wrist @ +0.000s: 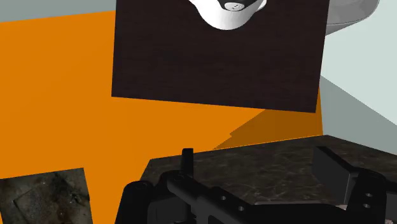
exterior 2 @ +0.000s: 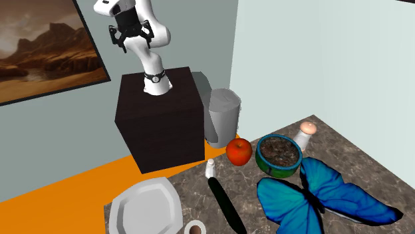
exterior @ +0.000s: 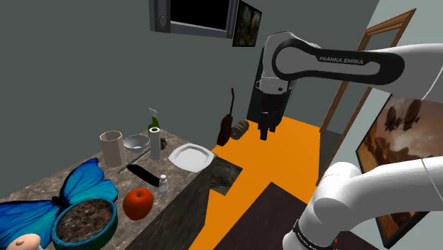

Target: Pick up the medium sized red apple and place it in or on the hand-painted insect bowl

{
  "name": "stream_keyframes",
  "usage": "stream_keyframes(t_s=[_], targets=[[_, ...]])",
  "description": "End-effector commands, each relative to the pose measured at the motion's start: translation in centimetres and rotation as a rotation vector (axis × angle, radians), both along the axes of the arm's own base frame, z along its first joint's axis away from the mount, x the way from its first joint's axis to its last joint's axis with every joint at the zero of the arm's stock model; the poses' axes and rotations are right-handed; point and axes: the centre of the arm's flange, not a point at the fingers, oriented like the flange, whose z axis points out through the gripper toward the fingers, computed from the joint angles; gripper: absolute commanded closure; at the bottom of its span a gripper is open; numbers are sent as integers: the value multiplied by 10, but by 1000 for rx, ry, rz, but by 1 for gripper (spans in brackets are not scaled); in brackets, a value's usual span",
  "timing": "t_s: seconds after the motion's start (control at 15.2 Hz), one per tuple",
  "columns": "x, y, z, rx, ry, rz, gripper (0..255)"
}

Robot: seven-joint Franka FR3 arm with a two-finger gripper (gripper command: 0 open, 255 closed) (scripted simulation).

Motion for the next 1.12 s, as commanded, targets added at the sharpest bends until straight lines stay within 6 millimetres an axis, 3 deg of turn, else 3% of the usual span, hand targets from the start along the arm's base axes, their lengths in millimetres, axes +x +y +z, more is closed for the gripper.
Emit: stream_keyframes(t_s=[0.0,0.53,1.06], targets=[[0,0,0,0,0,0,0],[58,20,-71,64,-102,206,0],[117,56,-134,128,-203,412,0]])
